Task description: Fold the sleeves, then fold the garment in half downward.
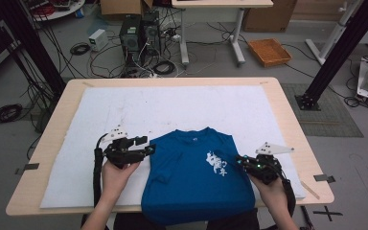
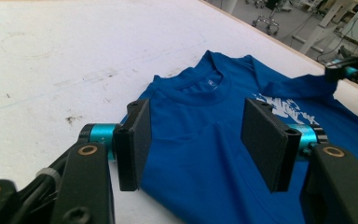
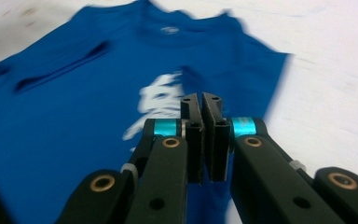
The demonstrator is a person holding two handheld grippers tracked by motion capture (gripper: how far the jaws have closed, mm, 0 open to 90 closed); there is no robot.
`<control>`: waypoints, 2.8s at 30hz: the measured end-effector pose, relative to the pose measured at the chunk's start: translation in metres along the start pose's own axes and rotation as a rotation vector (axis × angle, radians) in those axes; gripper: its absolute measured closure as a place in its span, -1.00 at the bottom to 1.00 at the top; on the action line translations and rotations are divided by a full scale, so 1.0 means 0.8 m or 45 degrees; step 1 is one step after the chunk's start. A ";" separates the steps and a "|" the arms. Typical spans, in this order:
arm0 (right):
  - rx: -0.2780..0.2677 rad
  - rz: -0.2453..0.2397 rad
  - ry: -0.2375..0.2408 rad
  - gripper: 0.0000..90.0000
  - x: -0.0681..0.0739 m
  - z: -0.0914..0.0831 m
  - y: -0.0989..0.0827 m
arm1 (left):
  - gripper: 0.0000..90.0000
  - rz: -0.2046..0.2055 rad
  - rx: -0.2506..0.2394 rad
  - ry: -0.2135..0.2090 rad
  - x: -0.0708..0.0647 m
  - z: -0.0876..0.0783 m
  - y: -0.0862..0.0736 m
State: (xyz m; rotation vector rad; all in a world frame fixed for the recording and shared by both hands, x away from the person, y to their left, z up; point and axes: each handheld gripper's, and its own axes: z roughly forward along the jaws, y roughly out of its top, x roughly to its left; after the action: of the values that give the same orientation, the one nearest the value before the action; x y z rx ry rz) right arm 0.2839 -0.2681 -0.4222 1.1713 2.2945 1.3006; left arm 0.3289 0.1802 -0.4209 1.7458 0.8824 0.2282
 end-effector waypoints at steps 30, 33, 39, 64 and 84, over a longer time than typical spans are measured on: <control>0.184 -0.253 0.156 0.67 0.034 0.046 -0.004 | -0.05 0.004 0.031 -0.005 -0.003 0.007 -0.002; 0.139 -0.243 0.156 0.66 0.029 0.040 0.000 | -0.05 0.007 0.029 -0.004 -0.003 0.007 -0.002; 0.008 -0.117 0.052 0.53 -0.004 0.019 0.017 | -0.05 0.013 0.030 0.031 -0.001 0.008 -0.001; -0.212 0.067 -0.143 -0.14 -0.067 -0.005 0.039 | -0.20 0.152 -0.013 0.147 0.004 -0.016 0.006; -0.191 0.085 -0.172 -0.04 -0.073 0.002 0.040 | -0.19 0.076 0.026 0.137 0.009 -0.001 0.007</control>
State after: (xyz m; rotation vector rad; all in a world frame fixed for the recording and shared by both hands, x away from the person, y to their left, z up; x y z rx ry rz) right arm 0.3388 -0.3022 -0.4063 1.2531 2.0425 1.3465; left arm 0.3364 0.1847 -0.4176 1.7934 0.9135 0.3559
